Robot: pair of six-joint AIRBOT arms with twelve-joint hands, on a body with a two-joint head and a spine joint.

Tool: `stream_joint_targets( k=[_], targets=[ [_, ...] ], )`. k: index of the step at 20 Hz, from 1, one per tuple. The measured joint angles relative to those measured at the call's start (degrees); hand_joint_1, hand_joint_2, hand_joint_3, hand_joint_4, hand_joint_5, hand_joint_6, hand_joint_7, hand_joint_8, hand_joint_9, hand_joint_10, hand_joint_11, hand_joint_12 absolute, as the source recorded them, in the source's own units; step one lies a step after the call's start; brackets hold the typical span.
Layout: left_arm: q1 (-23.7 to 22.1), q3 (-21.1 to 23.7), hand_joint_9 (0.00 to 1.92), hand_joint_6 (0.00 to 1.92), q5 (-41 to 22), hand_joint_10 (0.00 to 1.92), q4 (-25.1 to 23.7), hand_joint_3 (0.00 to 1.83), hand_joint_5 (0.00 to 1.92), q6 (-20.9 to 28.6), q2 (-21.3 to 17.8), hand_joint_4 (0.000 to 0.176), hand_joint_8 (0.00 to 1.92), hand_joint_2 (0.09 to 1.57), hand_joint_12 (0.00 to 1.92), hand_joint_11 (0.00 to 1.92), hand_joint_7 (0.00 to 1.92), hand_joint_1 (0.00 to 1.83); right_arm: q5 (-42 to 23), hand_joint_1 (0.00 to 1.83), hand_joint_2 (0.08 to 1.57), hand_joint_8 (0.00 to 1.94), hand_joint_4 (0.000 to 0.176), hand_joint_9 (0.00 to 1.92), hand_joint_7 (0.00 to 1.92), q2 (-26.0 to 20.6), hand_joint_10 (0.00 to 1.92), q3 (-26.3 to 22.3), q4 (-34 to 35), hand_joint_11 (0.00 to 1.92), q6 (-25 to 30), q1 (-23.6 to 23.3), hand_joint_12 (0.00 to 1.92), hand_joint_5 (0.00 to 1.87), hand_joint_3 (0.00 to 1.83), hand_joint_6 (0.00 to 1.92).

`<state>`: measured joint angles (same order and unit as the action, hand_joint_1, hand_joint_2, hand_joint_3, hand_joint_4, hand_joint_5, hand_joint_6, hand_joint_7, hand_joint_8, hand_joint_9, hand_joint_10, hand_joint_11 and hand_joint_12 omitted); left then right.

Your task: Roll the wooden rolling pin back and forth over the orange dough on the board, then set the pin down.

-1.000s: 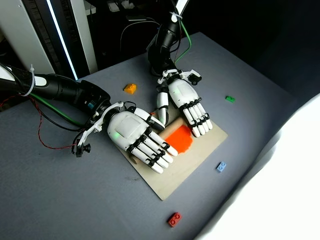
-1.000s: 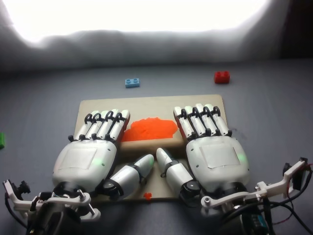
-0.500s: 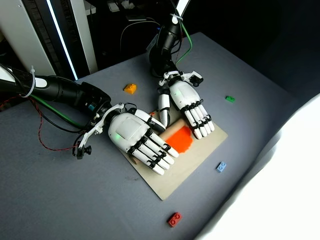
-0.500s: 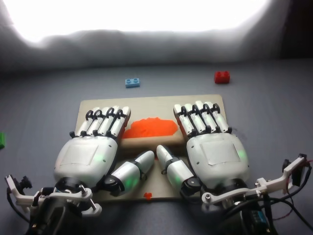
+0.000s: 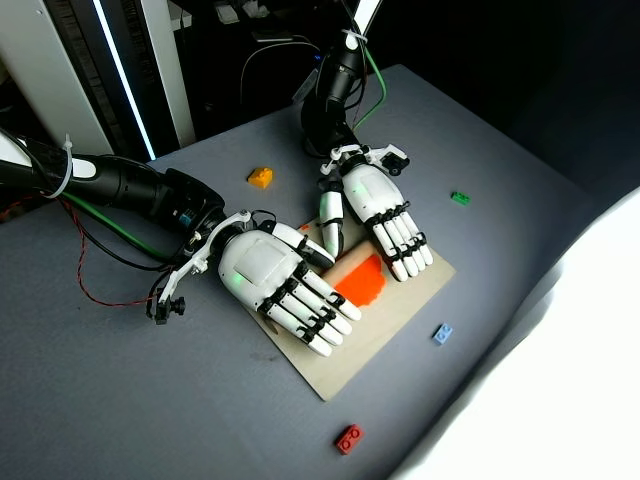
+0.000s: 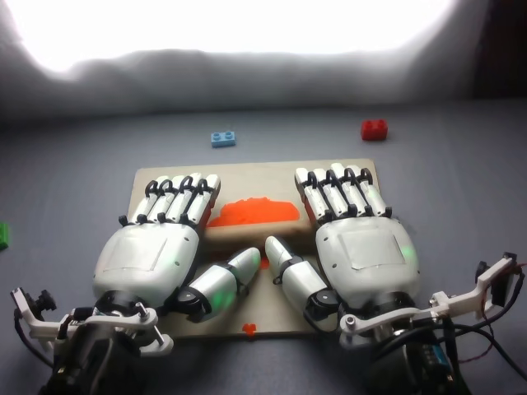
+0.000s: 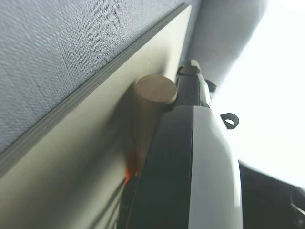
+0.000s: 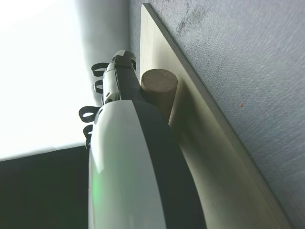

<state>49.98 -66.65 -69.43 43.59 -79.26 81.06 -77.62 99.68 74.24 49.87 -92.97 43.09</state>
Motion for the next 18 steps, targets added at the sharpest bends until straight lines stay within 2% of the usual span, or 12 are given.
stream_joint_targets(
  k=[2, 6, 12, 15, 18],
  targets=[
    [-0.35, -0.44, 0.00, 0.00, 0.15, 0.00, 0.04, 0.01, 0.00, -0.15, 0.22, 0.000, 0.00, 1.29, 0.00, 0.00, 0.00, 0.00, 0.13, 0.00, 1.40, 0.00, 0.000, 0.10, 0.15, -0.02, 0.01, 0.20, 0.07, 0.00, 0.09, 0.00, 0.28, 0.14, 0.00, 0.01],
    [-1.03, -1.51, 0.00, 0.00, 0.98, 0.00, 0.11, 0.01, 0.00, -0.13, 0.59, 0.000, 0.00, 1.29, 0.00, 0.00, 0.00, 0.00, 0.50, 0.00, 1.39, 0.00, 0.000, 0.07, 0.11, 0.00, 0.00, 0.76, 0.26, 0.00, 0.39, -0.13, 0.19, 0.12, 0.00, 0.00],
    [-1.25, -2.14, 0.00, 0.00, 1.60, 0.00, -0.04, 0.00, 0.00, -0.42, 0.87, 0.000, 0.00, 1.29, 0.00, 0.00, 0.00, 0.00, 0.98, 0.00, 1.38, 0.00, 0.000, 0.11, 0.15, 0.00, 0.01, 1.51, 0.50, 0.00, 0.46, -0.44, 0.30, 0.15, 0.00, 0.00],
    [-1.33, -2.27, 0.00, 0.00, 1.64, 0.00, 0.02, 0.01, 0.00, -0.57, 0.94, 0.000, 0.00, 1.30, 0.00, 0.00, 0.00, 0.00, 1.07, 0.00, 1.40, 0.00, 0.000, 0.12, 0.15, 0.00, 0.01, 1.64, 0.42, 0.00, 0.61, -0.44, 0.25, 0.12, 0.00, 0.00],
    [-1.79, -2.84, 0.00, 0.00, 1.92, 0.00, 0.83, 0.01, 0.00, -0.66, 1.29, 0.000, 0.00, 1.31, 0.00, 0.00, 0.00, 0.00, 1.29, 0.00, 1.40, 0.00, 0.000, 0.07, 0.11, 0.00, 0.00, 2.05, 0.50, 0.00, 1.11, -0.68, 0.04, 0.12, 0.00, 0.00]
  ],
)
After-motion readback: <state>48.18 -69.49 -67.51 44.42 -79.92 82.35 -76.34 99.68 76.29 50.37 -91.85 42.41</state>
